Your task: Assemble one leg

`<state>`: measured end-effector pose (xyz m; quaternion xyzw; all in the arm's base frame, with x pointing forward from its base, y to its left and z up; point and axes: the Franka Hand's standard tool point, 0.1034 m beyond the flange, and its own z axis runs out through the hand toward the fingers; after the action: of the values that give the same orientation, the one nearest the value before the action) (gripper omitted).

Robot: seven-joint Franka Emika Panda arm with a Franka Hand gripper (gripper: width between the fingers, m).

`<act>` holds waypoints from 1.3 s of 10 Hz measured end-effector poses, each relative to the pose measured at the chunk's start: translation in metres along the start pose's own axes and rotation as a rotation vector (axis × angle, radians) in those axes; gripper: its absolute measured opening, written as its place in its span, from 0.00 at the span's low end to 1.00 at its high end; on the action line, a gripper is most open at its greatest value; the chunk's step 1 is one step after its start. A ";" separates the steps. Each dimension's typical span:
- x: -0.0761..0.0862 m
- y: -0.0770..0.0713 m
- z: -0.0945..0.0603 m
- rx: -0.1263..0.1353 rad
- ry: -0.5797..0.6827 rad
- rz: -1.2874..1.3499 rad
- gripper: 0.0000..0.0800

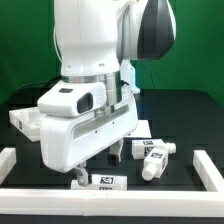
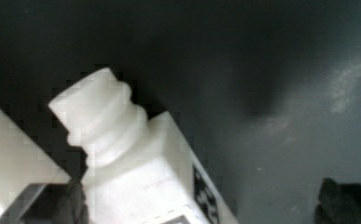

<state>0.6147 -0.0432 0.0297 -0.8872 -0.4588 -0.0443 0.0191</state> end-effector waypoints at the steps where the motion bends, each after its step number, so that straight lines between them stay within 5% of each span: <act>1: 0.002 0.000 -0.001 -0.003 0.002 0.008 0.81; 3: 0.007 -0.001 -0.010 -0.004 0.003 0.007 0.81; 9: 0.001 -0.001 0.000 0.001 0.001 0.012 0.81; 13: 0.002 0.001 0.001 -0.026 0.014 0.016 0.81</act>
Offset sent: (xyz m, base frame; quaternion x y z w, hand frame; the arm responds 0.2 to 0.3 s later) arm 0.0050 0.0021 0.0086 0.0036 -0.0150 -0.0107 0.9998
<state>0.6166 -0.0425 0.0289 -0.8908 -0.4508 -0.0561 0.0110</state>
